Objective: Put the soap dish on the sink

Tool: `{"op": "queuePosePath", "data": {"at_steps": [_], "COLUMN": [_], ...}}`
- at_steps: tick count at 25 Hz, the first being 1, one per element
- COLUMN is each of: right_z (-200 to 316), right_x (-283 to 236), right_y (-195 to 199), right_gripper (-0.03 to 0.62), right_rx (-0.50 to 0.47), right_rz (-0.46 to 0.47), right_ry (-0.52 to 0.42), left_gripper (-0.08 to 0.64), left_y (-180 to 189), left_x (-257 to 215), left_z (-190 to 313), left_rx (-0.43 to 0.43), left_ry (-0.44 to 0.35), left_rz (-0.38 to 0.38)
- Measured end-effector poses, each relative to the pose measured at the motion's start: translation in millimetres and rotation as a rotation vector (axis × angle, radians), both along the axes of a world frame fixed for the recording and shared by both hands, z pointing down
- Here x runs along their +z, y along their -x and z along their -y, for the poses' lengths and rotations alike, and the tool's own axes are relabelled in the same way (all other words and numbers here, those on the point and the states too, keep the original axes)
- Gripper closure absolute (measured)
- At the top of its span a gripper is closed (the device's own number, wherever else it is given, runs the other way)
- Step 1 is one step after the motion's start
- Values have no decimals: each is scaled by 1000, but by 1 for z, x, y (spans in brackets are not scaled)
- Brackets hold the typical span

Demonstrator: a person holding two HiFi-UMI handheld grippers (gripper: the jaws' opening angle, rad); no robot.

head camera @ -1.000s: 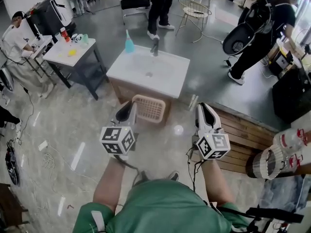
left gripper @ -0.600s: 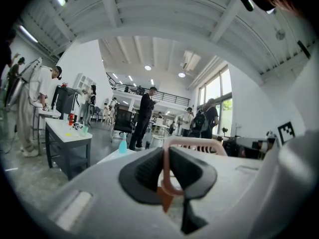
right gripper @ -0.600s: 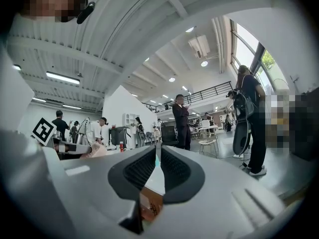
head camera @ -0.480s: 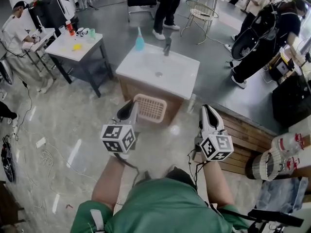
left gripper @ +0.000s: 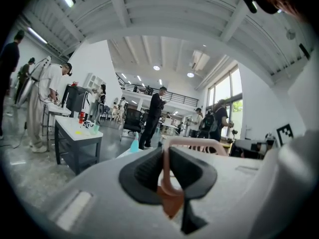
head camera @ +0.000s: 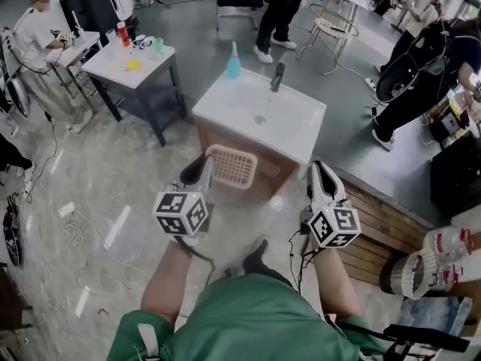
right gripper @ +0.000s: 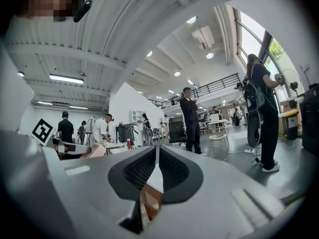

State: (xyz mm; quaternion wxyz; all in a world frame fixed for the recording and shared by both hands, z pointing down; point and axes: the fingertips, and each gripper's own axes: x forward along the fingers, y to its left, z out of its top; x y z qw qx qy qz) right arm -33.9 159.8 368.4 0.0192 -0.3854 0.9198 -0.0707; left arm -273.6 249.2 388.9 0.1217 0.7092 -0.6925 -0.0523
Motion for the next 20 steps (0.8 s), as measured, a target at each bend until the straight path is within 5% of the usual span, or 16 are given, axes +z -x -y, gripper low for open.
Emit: {"op": "queuePosePath", "data": {"at_steps": [8,20], "right_z": [85,212], "right_x": [3,28], "right_y": [5,-41], "right_gripper": [572,572], "right_rx": [-21,2], "right_rz": [46,84], "right_ry": [23,84], "left_gripper": [518,518], "left_y": [5,-52], "left_x": [-7,18], "left_z": [73,199], "left_rx": [-35,6], "left_ry": [8,91], "left_rz": [13,22]}}
